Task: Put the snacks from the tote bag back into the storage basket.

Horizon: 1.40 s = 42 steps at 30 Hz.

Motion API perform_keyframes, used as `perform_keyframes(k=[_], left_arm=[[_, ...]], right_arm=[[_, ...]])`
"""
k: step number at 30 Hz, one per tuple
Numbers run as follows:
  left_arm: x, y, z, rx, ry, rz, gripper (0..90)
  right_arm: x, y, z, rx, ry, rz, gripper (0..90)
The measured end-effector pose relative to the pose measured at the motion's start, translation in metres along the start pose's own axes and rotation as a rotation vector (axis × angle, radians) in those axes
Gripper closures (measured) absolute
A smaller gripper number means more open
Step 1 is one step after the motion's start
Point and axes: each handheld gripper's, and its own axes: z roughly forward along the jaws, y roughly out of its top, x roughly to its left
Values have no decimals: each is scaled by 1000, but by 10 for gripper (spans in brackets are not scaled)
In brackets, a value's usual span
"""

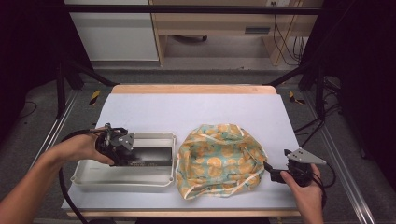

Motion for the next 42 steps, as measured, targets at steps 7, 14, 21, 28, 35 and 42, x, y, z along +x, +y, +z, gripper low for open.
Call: perform_keyframes(k=[7, 14, 21, 28, 35, 42], left_arm=[[0, 0, 3, 1, -2, 11, 430], [1, -1, 8, -1, -10, 3, 430], [1, -3, 14, -5, -21, 4, 430], [2, -4, 17, -6, -29, 2, 428], [4, -5, 21, -1, -49, -10, 427], [5, -5, 23, 4, -56, -10, 425]], right_arm=[[1, 0, -1, -2, -1, 2, 71], [0, 0, -1, -1, -1, 1, 71], [0, 0, -1, 1, 0, -1, 71], [1, 0, 0, 6, 3, -5, 71], [1, 0, 0, 6, 4, -9, 71], [1, -1, 1, 11, 7, -10, 70]])
